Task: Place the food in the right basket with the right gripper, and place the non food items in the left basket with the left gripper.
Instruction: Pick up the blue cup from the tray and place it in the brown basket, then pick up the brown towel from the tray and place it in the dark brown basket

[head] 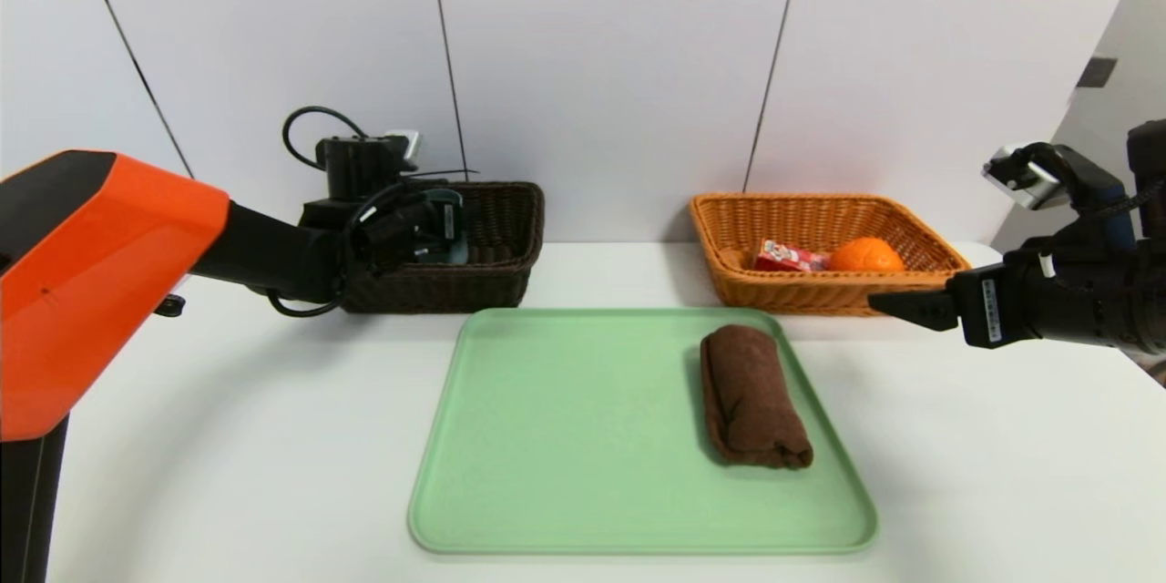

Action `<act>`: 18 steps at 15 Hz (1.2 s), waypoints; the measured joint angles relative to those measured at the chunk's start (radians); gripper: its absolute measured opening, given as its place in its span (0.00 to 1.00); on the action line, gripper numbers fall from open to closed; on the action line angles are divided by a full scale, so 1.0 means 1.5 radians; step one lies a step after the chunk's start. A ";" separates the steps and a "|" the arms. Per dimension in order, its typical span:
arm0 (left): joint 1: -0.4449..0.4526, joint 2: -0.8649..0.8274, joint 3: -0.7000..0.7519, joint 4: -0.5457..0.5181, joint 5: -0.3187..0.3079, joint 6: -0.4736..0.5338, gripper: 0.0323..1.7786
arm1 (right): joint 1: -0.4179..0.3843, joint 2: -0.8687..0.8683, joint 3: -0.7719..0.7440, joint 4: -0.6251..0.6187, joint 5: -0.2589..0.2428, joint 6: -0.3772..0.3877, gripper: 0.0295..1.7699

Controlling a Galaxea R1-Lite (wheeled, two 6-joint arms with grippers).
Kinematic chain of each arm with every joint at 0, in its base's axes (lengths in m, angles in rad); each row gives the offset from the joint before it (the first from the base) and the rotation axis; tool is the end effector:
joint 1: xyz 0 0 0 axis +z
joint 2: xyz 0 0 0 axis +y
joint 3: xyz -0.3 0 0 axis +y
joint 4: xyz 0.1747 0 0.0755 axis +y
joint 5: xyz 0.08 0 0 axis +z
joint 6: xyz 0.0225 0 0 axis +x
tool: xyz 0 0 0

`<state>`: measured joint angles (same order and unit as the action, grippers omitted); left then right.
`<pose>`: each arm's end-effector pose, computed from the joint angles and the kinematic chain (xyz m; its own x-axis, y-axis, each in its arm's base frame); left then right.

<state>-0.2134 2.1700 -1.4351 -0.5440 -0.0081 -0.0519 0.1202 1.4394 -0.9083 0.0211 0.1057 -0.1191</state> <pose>0.4398 -0.0955 0.1672 0.9578 -0.2158 -0.1897 0.2096 0.9764 -0.0525 0.2347 0.0307 0.2203 0.8279 0.2063 -0.5216 -0.2688 0.9621 -0.0462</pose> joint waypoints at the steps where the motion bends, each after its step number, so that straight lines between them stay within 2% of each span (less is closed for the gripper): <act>1: 0.000 -0.021 0.000 0.008 0.000 0.000 0.89 | 0.000 0.000 -0.001 0.000 -0.001 0.000 0.97; 3: -0.004 -0.071 -0.001 0.041 0.000 0.000 0.90 | 0.001 0.001 0.000 0.000 -0.002 0.001 0.97; 5: -0.017 -0.140 -0.012 0.108 0.005 -0.002 0.91 | 0.001 0.002 0.000 0.000 -0.002 0.004 0.97; 7: -0.056 -0.209 -0.039 0.217 0.029 -0.006 0.92 | 0.001 0.003 0.002 0.000 -0.002 0.006 0.97; 9: -0.125 -0.257 -0.071 0.338 0.076 -0.031 0.93 | 0.000 0.003 0.003 0.001 -0.003 0.009 0.97; 11: -0.207 -0.285 -0.118 0.459 0.117 -0.103 0.94 | 0.000 0.004 0.003 0.005 -0.005 0.009 0.97; 14: -0.312 -0.272 -0.224 0.638 0.137 -0.246 0.94 | -0.010 0.004 0.001 0.010 -0.006 0.010 0.97; 16: -0.357 -0.230 -0.291 0.714 0.150 -0.314 0.94 | -0.024 0.006 -0.001 0.011 -0.008 0.026 0.97; 18: -0.391 -0.180 -0.333 0.748 0.181 -0.342 0.95 | -0.043 0.008 -0.002 0.011 -0.012 0.038 0.97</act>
<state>-0.8004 1.9002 -1.9345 0.5772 0.2640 -0.5655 0.0562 1.4517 -0.9119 0.0383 0.0870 -0.0626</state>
